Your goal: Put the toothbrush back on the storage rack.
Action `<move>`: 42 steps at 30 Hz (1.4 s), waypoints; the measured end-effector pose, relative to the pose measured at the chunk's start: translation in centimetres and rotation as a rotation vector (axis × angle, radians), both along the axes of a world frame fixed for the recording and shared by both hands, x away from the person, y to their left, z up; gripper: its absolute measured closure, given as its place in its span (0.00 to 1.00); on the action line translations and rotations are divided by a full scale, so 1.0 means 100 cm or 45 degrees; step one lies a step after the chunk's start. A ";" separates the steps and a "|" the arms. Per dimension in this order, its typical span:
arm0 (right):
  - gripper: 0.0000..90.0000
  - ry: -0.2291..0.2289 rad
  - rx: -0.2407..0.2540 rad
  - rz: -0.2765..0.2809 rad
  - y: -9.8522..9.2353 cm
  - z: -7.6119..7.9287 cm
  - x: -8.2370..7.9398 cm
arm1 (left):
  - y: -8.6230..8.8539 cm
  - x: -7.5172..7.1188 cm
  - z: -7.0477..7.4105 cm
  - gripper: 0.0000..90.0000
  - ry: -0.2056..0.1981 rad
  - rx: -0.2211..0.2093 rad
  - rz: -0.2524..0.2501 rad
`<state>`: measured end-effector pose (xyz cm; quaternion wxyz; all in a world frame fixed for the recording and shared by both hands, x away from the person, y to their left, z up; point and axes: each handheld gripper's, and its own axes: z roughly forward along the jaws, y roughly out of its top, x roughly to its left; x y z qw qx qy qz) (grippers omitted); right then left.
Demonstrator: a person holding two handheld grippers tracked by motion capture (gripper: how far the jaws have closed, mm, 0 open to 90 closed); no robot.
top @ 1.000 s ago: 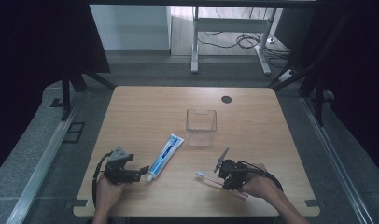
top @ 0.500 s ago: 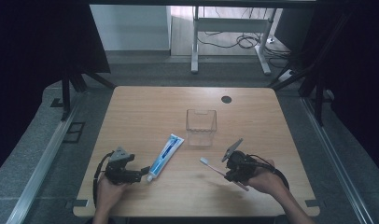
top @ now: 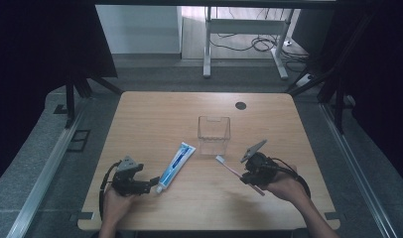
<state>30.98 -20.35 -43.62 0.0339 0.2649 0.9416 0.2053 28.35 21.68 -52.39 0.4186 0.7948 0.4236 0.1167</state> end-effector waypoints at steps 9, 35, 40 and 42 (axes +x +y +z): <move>0.94 -0.029 0.038 -0.039 0.000 0.006 0.005 | 0.000 0.000 0.000 0.15 -0.004 0.003 -0.001; 0.94 -0.121 0.191 -0.134 0.000 0.020 0.029 | -0.002 -0.001 0.002 0.14 -0.018 -0.018 -0.028; 0.94 -0.135 0.212 -0.144 0.001 0.023 0.033 | -0.003 -0.001 0.002 0.14 -0.014 -0.012 -0.034; 0.94 -0.147 0.231 -0.152 0.003 0.025 0.037 | -0.003 -0.001 0.001 0.14 -0.015 -0.014 -0.033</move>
